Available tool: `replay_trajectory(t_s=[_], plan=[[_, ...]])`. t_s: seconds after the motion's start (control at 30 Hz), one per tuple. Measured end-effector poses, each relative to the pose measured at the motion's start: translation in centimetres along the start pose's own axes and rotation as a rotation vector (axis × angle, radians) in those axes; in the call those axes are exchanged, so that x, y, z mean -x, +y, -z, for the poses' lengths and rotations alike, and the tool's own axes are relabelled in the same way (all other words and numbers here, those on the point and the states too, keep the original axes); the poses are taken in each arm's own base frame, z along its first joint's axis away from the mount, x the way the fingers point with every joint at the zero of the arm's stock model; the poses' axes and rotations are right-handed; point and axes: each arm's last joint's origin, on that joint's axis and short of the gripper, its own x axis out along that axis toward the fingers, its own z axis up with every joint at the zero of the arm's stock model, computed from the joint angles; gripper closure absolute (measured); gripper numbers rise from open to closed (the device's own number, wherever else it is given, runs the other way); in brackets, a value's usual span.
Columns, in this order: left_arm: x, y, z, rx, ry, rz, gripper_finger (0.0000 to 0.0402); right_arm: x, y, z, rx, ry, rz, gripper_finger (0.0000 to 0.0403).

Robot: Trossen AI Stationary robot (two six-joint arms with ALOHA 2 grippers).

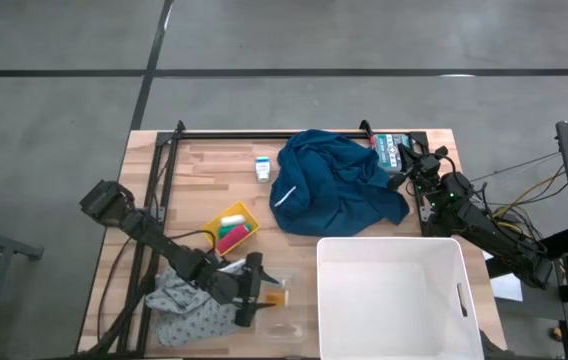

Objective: Pick & Place Medicine items
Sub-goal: Put the white blue pill bottle into the transparent bin

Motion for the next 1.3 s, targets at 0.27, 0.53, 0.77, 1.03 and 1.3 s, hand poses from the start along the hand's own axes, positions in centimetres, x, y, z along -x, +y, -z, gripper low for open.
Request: replay_trajectory(t_s=[0.27,0.53,0.77,1.03,1.3], plan=[[1.5,0.3,-1.5,0.012,-0.034,0.007,0.0121,0.0,0.0,0.0,0.000,0.000,0.000,0.0394],[3.3,1.0,-3.0,0.023,-0.087,-0.099,0.0121,0.0,0.0,0.0,0.000,0.000,0.001,0.0394],[5.6,2.1,-4.2,0.020,-0.089,-0.172,0.0121,0.0,0.0,0.0,0.000,0.000,0.001,0.0394],[9.0,3.8,-6.0,0.047,-0.118,-0.197,0.0121,0.0,0.0,0.0,0.000,0.000,0.001,0.0394],[10.5,5.6,-7.0,0.085,-0.158,-0.236,0.0121,0.0,0.0,0.0,0.000,0.000,0.001,0.0394]])
